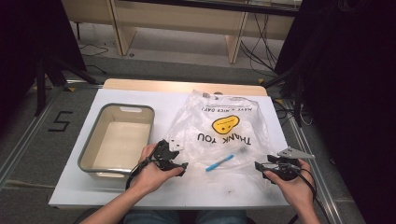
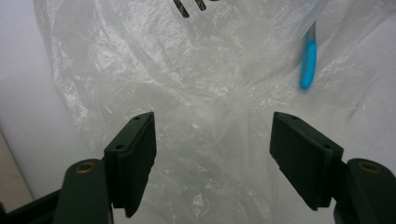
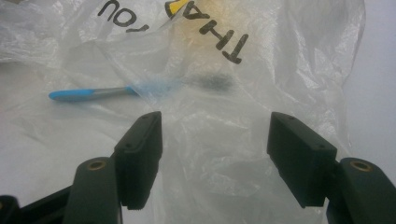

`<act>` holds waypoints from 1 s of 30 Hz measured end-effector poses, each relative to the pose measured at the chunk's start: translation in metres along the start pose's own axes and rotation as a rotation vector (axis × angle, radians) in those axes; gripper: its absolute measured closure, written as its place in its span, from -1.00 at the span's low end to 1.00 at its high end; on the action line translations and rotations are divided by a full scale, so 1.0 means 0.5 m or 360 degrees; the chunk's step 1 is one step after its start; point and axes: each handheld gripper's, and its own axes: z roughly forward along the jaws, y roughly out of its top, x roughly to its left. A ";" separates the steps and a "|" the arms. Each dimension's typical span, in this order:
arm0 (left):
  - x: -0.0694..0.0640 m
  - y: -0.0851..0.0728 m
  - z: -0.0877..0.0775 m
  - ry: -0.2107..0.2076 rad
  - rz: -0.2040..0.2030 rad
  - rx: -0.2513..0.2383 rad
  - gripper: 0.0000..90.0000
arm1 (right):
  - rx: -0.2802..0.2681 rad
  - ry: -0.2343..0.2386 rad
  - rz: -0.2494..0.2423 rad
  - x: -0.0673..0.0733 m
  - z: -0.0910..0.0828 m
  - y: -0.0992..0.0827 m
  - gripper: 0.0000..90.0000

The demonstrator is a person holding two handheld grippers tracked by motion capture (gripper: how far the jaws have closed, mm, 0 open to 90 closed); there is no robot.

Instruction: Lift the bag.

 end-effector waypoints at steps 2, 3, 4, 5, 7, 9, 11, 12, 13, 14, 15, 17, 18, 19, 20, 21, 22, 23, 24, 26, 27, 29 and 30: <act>-0.001 -0.001 0.002 0.0008 0.0006 0.0007 -0.32 | 0.0005 -0.0001 0.0000 0.000 -0.001 0.000 -0.19; 0.000 -0.002 0.003 0.0007 0.0003 0.0019 -0.33 | 0.0005 0.0000 0.0000 0.000 -0.002 -0.001 -0.19; 0.000 -0.003 0.005 0.0015 0.0001 0.0040 -0.33 | 0.0009 0.0000 0.0002 0.000 -0.003 -0.002 -0.20; 0.001 -0.005 0.008 0.0024 -0.0003 0.0060 -0.34 | 0.0018 0.0000 0.0006 0.000 -0.004 -0.004 -0.20; 0.002 -0.009 0.014 0.0044 -0.0007 0.0100 -0.34 | 0.0028 -0.0008 0.0000 0.001 -0.009 -0.007 -0.21; 0.001 -0.011 0.019 0.0078 0.0003 0.0131 -0.33 | 0.0035 -0.0011 -0.0009 0.001 -0.012 -0.012 -0.21; -0.003 -0.012 0.022 0.0095 0.0006 0.0169 -0.33 | 0.0052 -0.0006 -0.0009 0.001 -0.015 -0.017 -0.23; -0.005 -0.013 0.025 0.0109 0.0022 0.0186 -0.34 | 0.0063 -0.0004 -0.0008 0.000 -0.016 -0.021 -0.24; -0.008 -0.016 0.026 0.0114 0.0034 0.0213 -0.34 | 0.0078 -0.0004 -0.0004 0.000 -0.017 -0.024 -0.24; -0.010 -0.018 0.028 0.0111 0.0030 0.0236 -0.34 | 0.0093 -0.0001 0.0004 0.001 -0.017 -0.027 -0.25; -0.011 -0.021 0.030 0.0105 0.0032 0.0259 -0.34 | 0.0104 -0.0003 -0.0003 0.000 -0.017 -0.029 -0.25; -0.013 -0.025 0.033 0.0107 0.0024 0.0279 -0.33 | 0.0136 -0.0003 -0.0005 0.001 -0.019 -0.033 -0.28; -0.013 -0.027 0.034 0.0108 0.0022 0.0290 -0.33 | 0.0156 0.0004 -0.0001 0.002 -0.019 -0.035 -0.28; -0.012 -0.028 0.034 0.0107 0.0029 0.0309 -0.32 | 0.0165 0.0009 -0.0005 0.003 -0.019 -0.037 -0.28; -0.013 -0.029 0.034 0.0106 0.0031 0.0316 -0.32 | 0.0186 0.0017 -0.0001 0.005 -0.019 -0.039 -0.29; -0.014 -0.030 0.033 0.0106 0.0034 0.0321 -0.31 | 0.0200 0.0025 -0.0003 0.005 -0.019 -0.042 -0.29; -0.016 -0.030 0.032 0.0102 0.0030 0.0333 -0.31 | 0.0216 0.0032 -0.0002 0.006 -0.019 -0.044 -0.29; -0.019 -0.031 0.030 0.0097 0.0029 0.0338 -0.31 | 0.0240 0.0034 -0.0007 0.007 -0.020 -0.046 -0.30; -0.021 -0.032 0.029 0.0106 0.0036 0.0338 -0.30 | 0.0255 0.0037 -0.0013 0.008 -0.020 -0.048 -0.30; -0.027 -0.034 0.028 0.0112 0.0039 0.0354 -0.28 | 0.0281 0.0047 -0.0025 0.009 -0.020 -0.051 -0.31; -0.028 -0.035 0.028 0.0111 0.0042 0.0365 -0.28 | 0.0292 0.0052 -0.0031 0.010 -0.020 -0.052 -0.31; -0.032 -0.039 0.028 0.0107 0.0033 0.0383 -0.28 | 0.0308 0.0066 -0.0036 0.012 -0.017 -0.056 -0.32; -0.034 -0.041 0.028 0.0106 0.0032 0.0395 -0.28 | 0.0324 0.0073 -0.0038 0.013 -0.016 -0.058 -0.33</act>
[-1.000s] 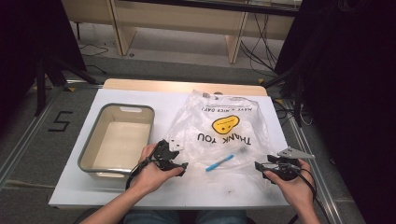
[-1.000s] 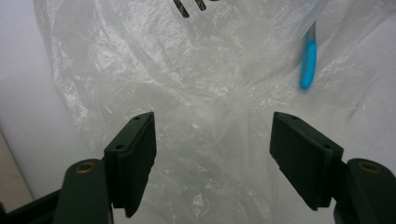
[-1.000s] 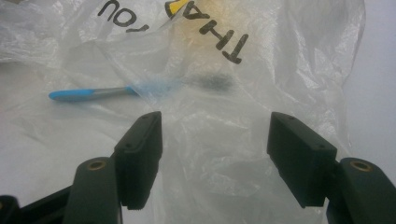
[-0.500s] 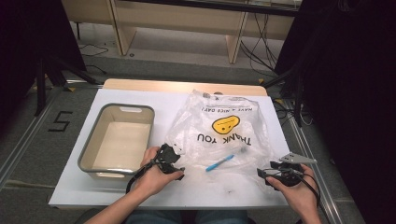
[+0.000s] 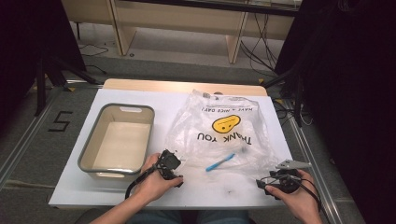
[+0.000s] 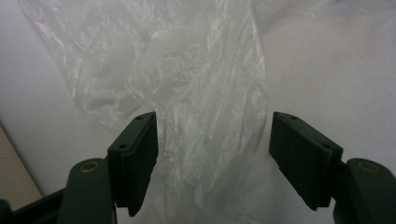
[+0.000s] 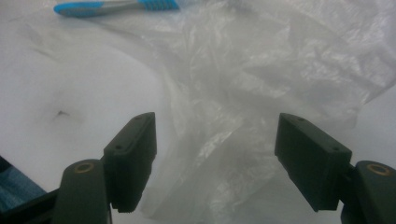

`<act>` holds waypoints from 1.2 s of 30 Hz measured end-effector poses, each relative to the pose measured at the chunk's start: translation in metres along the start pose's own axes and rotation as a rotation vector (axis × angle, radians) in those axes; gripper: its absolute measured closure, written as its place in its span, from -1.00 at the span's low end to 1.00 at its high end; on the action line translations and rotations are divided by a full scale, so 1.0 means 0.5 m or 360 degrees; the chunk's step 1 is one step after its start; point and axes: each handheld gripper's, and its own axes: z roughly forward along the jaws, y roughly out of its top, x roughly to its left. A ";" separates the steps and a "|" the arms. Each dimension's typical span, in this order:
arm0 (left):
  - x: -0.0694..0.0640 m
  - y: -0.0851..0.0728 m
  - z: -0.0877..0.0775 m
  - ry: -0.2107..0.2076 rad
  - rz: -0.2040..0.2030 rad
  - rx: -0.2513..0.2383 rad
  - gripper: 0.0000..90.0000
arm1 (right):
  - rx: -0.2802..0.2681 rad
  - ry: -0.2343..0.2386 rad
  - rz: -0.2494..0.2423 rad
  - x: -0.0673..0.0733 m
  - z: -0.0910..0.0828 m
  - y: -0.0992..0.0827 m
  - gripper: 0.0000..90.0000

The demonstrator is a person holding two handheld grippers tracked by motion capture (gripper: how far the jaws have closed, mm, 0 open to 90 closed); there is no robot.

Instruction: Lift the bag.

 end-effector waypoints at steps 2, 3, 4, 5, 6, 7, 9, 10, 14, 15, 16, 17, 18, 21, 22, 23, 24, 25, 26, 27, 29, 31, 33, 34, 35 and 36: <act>-0.002 -0.004 0.000 -0.0007 -0.0001 0.0016 -0.27 | 0.0027 0.0010 -0.0015 0.001 0.003 -0.002 -0.33; -0.002 -0.005 0.000 -0.0005 0.0001 0.0022 -0.27 | 0.0039 0.0014 -0.0024 0.002 0.005 -0.003 -0.33; -0.002 -0.007 0.001 -0.0016 -0.0013 0.0020 -0.27 | 0.0052 0.0015 -0.0031 0.002 0.007 -0.003 -0.33; -0.001 -0.008 0.000 -0.0017 -0.0017 0.0017 -0.26 | 0.0059 0.0011 -0.0038 0.002 0.008 -0.003 -0.33; -0.001 -0.008 0.000 -0.0022 -0.0033 0.0013 -0.25 | 0.0067 0.0010 -0.0043 0.002 0.009 -0.003 -0.33; 0.000 -0.009 0.000 -0.0029 -0.0033 0.0020 -0.24 | 0.0073 0.0008 -0.0047 0.002 0.010 -0.003 -0.33; 0.003 -0.010 0.000 -0.0044 -0.0050 0.0019 -0.22 | 0.0081 0.0004 -0.0046 0.003 0.011 -0.003 -0.32; 0.004 -0.010 0.001 -0.0060 -0.0071 0.0020 -0.21 | 0.0085 0.0003 -0.0048 0.003 0.012 -0.003 -0.32; 0.011 -0.010 0.002 -0.0112 -0.0118 0.0031 -0.13 | 0.0097 0.0004 -0.0050 0.001 0.014 -0.005 -0.31; 0.012 -0.010 0.001 -0.0121 -0.0120 0.0035 -0.12 | 0.0100 0.0000 -0.0050 0.001 0.015 -0.005 -0.31; 0.012 -0.010 0.001 -0.0124 -0.0129 0.0033 -0.09 | 0.0111 0.0001 -0.0042 0.001 0.015 -0.006 -0.30; 0.013 -0.010 0.001 -0.0128 -0.0131 0.0036 -0.06 | 0.0112 0.0004 -0.0048 0.000 0.016 -0.006 -0.29; 0.015 -0.009 0.000 -0.0133 -0.0134 0.0040 -0.03 | 0.0116 0.0006 -0.0050 0.000 0.016 -0.007 -0.29; 0.024 -0.009 0.000 -0.0144 -0.0149 0.0047 0.09 | 0.0125 0.0005 -0.0054 0.000 0.018 -0.007 -0.27; 0.027 -0.009 -0.001 -0.0143 -0.0145 0.0047 0.15 | 0.0130 0.0004 -0.0059 0.000 0.018 -0.007 -0.27; 0.030 -0.009 -0.001 -0.0149 -0.0149 0.0046 0.20 | 0.0137 0.0004 -0.0068 0.001 0.018 -0.007 -0.26; 0.031 -0.009 -0.001 -0.0151 -0.0150 0.0048 0.24 | 0.0146 0.0002 -0.0067 0.002 0.019 -0.007 -0.25; 0.033 -0.009 -0.001 -0.0146 -0.0139 0.0049 0.27 | 0.0154 0.0000 -0.0068 0.002 0.020 -0.007 -0.23; 0.033 -0.009 0.000 -0.0149 -0.0136 0.0054 0.29 | 0.0161 0.0001 -0.0080 0.002 0.022 -0.007 -0.22; 0.032 -0.008 -0.001 -0.0147 -0.0126 0.0060 0.29 | 0.0171 -0.0003 -0.0080 0.003 0.023 -0.007 -0.22; 0.030 -0.007 -0.001 -0.0140 -0.0104 0.0070 0.31 | 0.0180 -0.0008 -0.0087 0.004 0.024 -0.007 -0.21; 0.031 -0.006 -0.002 -0.0143 -0.0082 0.0076 0.33 | 0.0180 -0.0012 -0.0102 0.003 0.025 -0.007 -0.19; 0.032 -0.006 -0.002 -0.0152 -0.0071 0.0085 0.36 | 0.0182 -0.0014 -0.0098 0.003 0.024 -0.007 -0.16; 0.033 -0.005 -0.002 -0.0154 -0.0065 0.0091 0.37 | 0.0180 -0.0015 -0.0097 0.002 0.024 -0.008 -0.15; 0.032 -0.005 -0.002 -0.0152 -0.0066 0.0091 0.38 | 0.0179 -0.0015 -0.0100 0.002 0.024 -0.008 -0.13; 0.031 -0.005 -0.002 -0.0156 -0.0066 0.0097 0.39 | 0.0180 -0.0021 -0.0105 0.002 0.025 -0.008 -0.11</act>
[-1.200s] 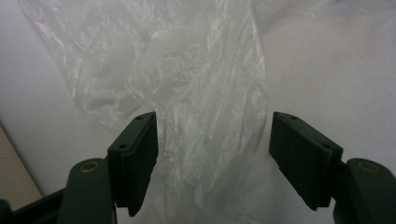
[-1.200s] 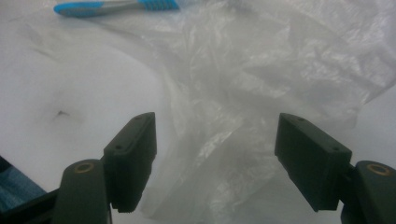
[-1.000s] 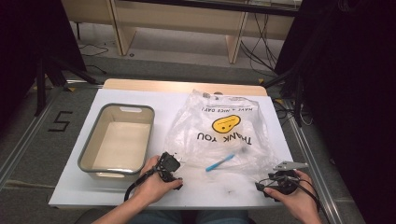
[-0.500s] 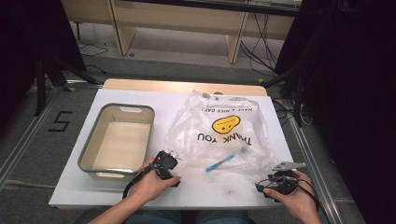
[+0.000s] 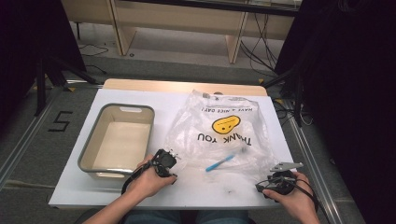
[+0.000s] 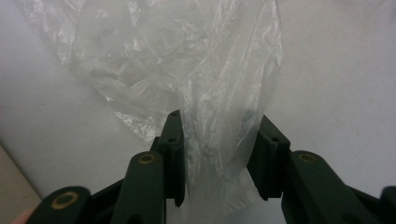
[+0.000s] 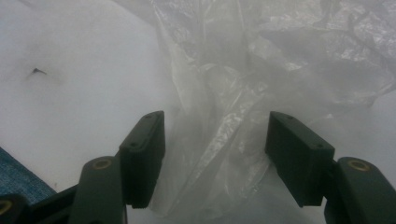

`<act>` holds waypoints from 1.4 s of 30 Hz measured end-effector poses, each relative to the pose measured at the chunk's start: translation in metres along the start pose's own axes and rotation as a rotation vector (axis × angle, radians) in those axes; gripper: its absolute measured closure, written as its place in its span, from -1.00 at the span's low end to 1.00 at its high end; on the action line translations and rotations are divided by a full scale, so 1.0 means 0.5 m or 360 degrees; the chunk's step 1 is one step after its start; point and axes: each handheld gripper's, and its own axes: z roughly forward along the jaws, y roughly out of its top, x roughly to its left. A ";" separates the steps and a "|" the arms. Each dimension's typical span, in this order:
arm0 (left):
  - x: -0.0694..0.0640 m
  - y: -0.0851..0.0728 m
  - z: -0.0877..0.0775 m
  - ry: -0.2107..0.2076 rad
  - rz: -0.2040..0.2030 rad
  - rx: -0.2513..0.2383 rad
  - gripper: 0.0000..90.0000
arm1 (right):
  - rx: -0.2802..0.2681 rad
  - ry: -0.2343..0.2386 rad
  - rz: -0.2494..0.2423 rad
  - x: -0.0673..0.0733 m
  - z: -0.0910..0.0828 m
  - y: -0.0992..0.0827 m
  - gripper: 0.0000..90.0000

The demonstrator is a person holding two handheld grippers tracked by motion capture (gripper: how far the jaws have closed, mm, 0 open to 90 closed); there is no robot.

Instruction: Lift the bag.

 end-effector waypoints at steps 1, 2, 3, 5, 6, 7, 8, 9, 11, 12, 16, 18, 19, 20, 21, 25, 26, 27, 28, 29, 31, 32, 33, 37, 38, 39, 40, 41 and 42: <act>0.000 0.000 0.000 0.0001 0.0008 0.0008 0.41 | 0.0000 -0.0008 -0.0007 0.000 0.001 0.000 -0.09; -0.001 0.001 -0.001 0.0001 0.0012 0.0011 0.43 | 0.0006 -0.0014 -0.0018 0.000 0.000 0.000 -0.07; -0.002 0.001 -0.001 0.0001 0.0017 0.0012 0.46 | 0.0008 -0.0024 -0.0029 0.001 0.001 0.001 -0.05; -0.004 0.001 -0.001 0.0001 0.0033 0.0021 0.53 | 0.0012 -0.0031 -0.0026 0.001 0.001 0.001 -0.02; -0.006 0.001 -0.001 0.0006 0.0036 0.0019 0.56 | 0.0017 -0.0032 -0.0023 0.000 0.001 0.001 0.01; -0.007 0.001 -0.001 0.0007 0.0042 0.0023 0.58 | 0.0012 -0.0038 -0.0020 -0.001 0.001 0.002 0.04; -0.007 0.002 -0.002 0.0008 0.0053 0.0031 0.61 | 0.0011 -0.0042 -0.0019 -0.002 0.001 0.002 0.07; -0.009 0.002 -0.002 0.0004 0.0052 0.0035 0.63 | 0.0010 -0.0045 -0.0021 -0.002 0.000 0.002 0.09; -0.009 0.003 -0.002 -0.0002 0.0058 0.0047 0.68 | 0.0017 -0.0051 -0.0010 -0.003 0.000 0.002 0.15; -0.009 0.003 -0.002 -0.0005 0.0060 0.0053 0.71 | 0.0022 -0.0059 -0.0003 -0.003 -0.001 0.003 0.18; -0.009 0.005 -0.003 -0.0013 0.0046 0.0069 0.78 | 0.0032 -0.0064 -0.0001 -0.005 -0.001 0.005 0.30; -0.010 0.005 -0.003 -0.0014 0.0047 0.0074 0.82 | 0.0033 -0.0056 -0.0001 -0.007 -0.002 0.006 0.45; -0.010 0.005 -0.003 -0.0015 0.0051 0.0076 0.85 | 0.0030 -0.0058 0.0003 -0.008 -0.002 0.005 0.50; -0.011 0.004 -0.003 -0.0016 0.0059 0.0080 0.88 | 0.0029 -0.0057 0.0005 -0.009 -0.002 0.006 0.53; -0.011 0.004 -0.004 -0.0015 0.0077 0.0086 0.90 | 0.0028 -0.0056 0.0006 -0.010 -0.002 0.006 0.57; -0.013 0.003 -0.004 -0.0015 0.0114 0.0081 0.96 | 0.0027 -0.0042 0.0012 -0.012 -0.002 0.007 0.72; -0.013 0.003 -0.004 -0.0019 0.0119 0.0079 0.96 | 0.0029 -0.0039 0.0016 -0.013 -0.002 0.007 0.76; -0.012 0.002 -0.004 -0.0024 0.0122 0.0075 0.97 | 0.0029 -0.0031 0.0022 -0.014 -0.002 0.007 0.81; -0.010 0.002 -0.005 -0.0026 0.0135 0.0073 0.97 | 0.0027 -0.0022 0.0027 -0.014 -0.002 0.007 0.85; -0.010 0.001 -0.005 -0.0034 0.0133 0.0066 0.97 | 0.0026 -0.0018 0.0035 -0.014 -0.002 0.006 0.88; -0.008 -0.001 -0.006 -0.0040 0.0149 0.0055 0.98 | 0.0023 -0.0009 0.0043 -0.015 -0.002 0.006 0.95; -0.008 -0.001 -0.006 -0.0042 0.0157 0.0048 0.98 | 0.0018 -0.0008 0.0047 -0.016 -0.002 0.006 0.97; -0.009 -0.002 -0.007 -0.0047 0.0164 0.0044 0.98 | 0.0014 -0.0009 0.0048 -0.016 -0.002 0.006 0.98; -0.010 -0.003 -0.019 -0.0047 0.0191 -0.0033 0.98 | 0.0008 0.0007 0.0069 -0.018 -0.006 0.004 0.99; -0.009 -0.002 -0.024 -0.0040 0.0193 -0.0063 0.98 | 0.0006 0.0010 0.0075 -0.019 -0.007 0.004 1.00; -0.008 0.000 -0.030 -0.0030 0.0199 -0.0091 0.98 | -0.0002 0.0013 0.0083 -0.020 -0.009 0.003 1.00; -0.008 0.001 -0.035 -0.0024 0.0200 -0.0116 0.98 | -0.0008 0.0016 0.0092 -0.021 -0.011 0.002 1.00; -0.008 0.002 -0.039 -0.0016 0.0204 -0.0142 0.98 | -0.0019 0.0016 0.0096 -0.022 -0.013 0.002 1.00; -0.008 0.002 -0.042 -0.0018 0.0205 -0.0162 0.98 | -0.0028 0.0015 0.0105 -0.023 -0.015 0.002 1.00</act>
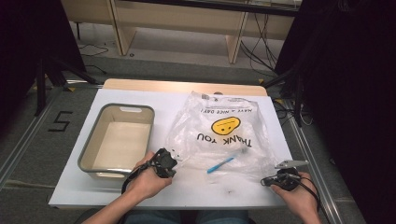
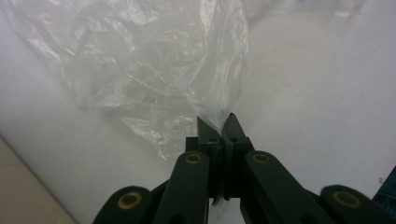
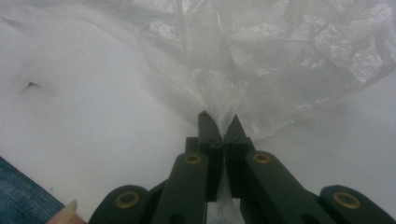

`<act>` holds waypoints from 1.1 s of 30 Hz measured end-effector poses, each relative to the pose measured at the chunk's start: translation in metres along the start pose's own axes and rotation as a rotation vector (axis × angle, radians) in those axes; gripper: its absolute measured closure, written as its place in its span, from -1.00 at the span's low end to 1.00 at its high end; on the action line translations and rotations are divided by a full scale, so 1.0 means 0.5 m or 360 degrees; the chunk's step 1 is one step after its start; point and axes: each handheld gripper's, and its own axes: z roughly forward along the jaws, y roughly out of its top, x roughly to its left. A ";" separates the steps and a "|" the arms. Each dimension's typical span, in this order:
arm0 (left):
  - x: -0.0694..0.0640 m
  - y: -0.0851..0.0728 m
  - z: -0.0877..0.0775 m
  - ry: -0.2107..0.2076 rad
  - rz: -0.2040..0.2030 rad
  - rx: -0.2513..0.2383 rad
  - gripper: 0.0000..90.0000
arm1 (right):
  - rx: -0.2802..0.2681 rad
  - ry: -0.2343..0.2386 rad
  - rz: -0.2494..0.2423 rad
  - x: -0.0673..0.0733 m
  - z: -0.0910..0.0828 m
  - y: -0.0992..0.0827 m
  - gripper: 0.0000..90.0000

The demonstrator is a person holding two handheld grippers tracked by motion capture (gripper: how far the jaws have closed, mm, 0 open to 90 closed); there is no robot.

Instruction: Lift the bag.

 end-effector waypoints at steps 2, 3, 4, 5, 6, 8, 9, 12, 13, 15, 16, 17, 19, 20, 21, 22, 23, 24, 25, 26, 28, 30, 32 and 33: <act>0.000 0.001 -0.004 0.0014 0.0014 -0.0046 0.98 | -0.0028 -0.0001 0.0014 -0.002 -0.004 0.000 1.00; 0.000 0.001 -0.006 0.0019 0.0007 -0.0068 0.98 | -0.0037 -0.0001 0.0022 -0.002 -0.006 0.000 1.00; 0.002 0.002 -0.008 0.0027 0.0013 -0.0096 0.98 | -0.0050 -0.0001 0.0020 -0.003 -0.008 0.001 1.00; 0.003 0.002 -0.010 0.0033 0.0012 -0.0119 0.98 | -0.0061 -0.0006 0.0033 -0.003 -0.009 0.001 1.00; 0.004 0.003 -0.013 0.0043 0.0015 -0.0148 0.98 | -0.0077 -0.0008 0.0030 -0.005 -0.010 0.001 1.00; 0.006 0.004 -0.018 0.0065 0.0019 -0.0217 0.98 | -0.0098 -0.0014 0.0047 -0.007 -0.013 0.001 1.00; 0.007 0.004 -0.021 0.0083 0.0036 -0.0247 0.98 | -0.0108 -0.0015 0.0045 -0.008 -0.014 0.001 1.00; 0.008 0.006 -0.030 0.0117 0.0053 -0.0351 0.98 | -0.0133 -0.0020 0.0067 -0.011 -0.016 0.001 1.00; 0.008 0.007 -0.033 0.0126 0.0053 -0.0383 0.98 | -0.0143 -0.0023 0.0076 -0.012 -0.017 0.001 1.00; 0.008 0.008 -0.039 0.0140 0.0048 -0.0439 0.98 | -0.0165 -0.0032 0.0092 -0.013 -0.020 0.001 1.00; 0.010 0.008 -0.041 0.0146 0.0055 -0.0461 0.98 | -0.0178 -0.0035 0.0096 -0.013 -0.021 0.001 1.00; 0.010 0.009 -0.043 0.0153 0.0050 -0.0491 0.98 | -0.0183 -0.0042 0.0100 -0.014 -0.023 0.002 1.00; 0.011 0.009 -0.048 0.0168 0.0050 -0.0533 0.98 | -0.0202 -0.0048 0.0110 -0.014 -0.025 0.002 1.00; 0.012 0.009 -0.050 0.0177 0.0051 -0.0559 0.98 | -0.0208 -0.0051 0.0113 -0.014 -0.026 0.002 1.00; 0.012 0.009 -0.051 0.0179 0.0048 -0.0589 0.98 | -0.0215 -0.0053 0.0116 -0.015 -0.027 0.002 1.00; 0.013 0.010 -0.054 0.0187 0.0054 -0.0605 0.98 | -0.0224 -0.0056 0.0122 -0.015 -0.027 0.002 1.00; 0.014 0.010 -0.056 0.0196 0.0058 -0.0621 0.98 | -0.0229 -0.0060 0.0122 -0.016 -0.027 0.002 1.00; 0.014 0.010 -0.057 0.0206 0.0057 -0.0645 0.98 | -0.0229 -0.0061 0.0125 -0.016 -0.028 0.002 1.00; 0.014 0.010 -0.058 0.0210 0.0053 -0.0664 0.98 | -0.0233 -0.0063 0.0129 -0.016 -0.028 0.002 1.00; 0.015 0.010 -0.060 0.0221 0.0069 -0.0676 0.98 | -0.0235 -0.0064 0.0135 -0.016 -0.028 0.002 1.00; 0.014 0.010 -0.061 0.0226 0.0065 -0.0719 0.98 | -0.0244 -0.0064 0.0137 -0.017 -0.029 0.002 1.00; 0.014 0.011 -0.065 0.0237 0.0066 -0.0761 0.98 | -0.0259 -0.0068 0.0137 -0.017 -0.030 0.003 1.00; 0.014 0.012 -0.069 0.0247 0.0075 -0.0801 0.98 | -0.0274 -0.0075 0.0141 -0.017 -0.032 0.003 1.00; 0.015 0.013 -0.071 0.0252 0.0083 -0.0822 0.98 | -0.0281 -0.0078 0.0144 -0.017 -0.032 0.003 1.00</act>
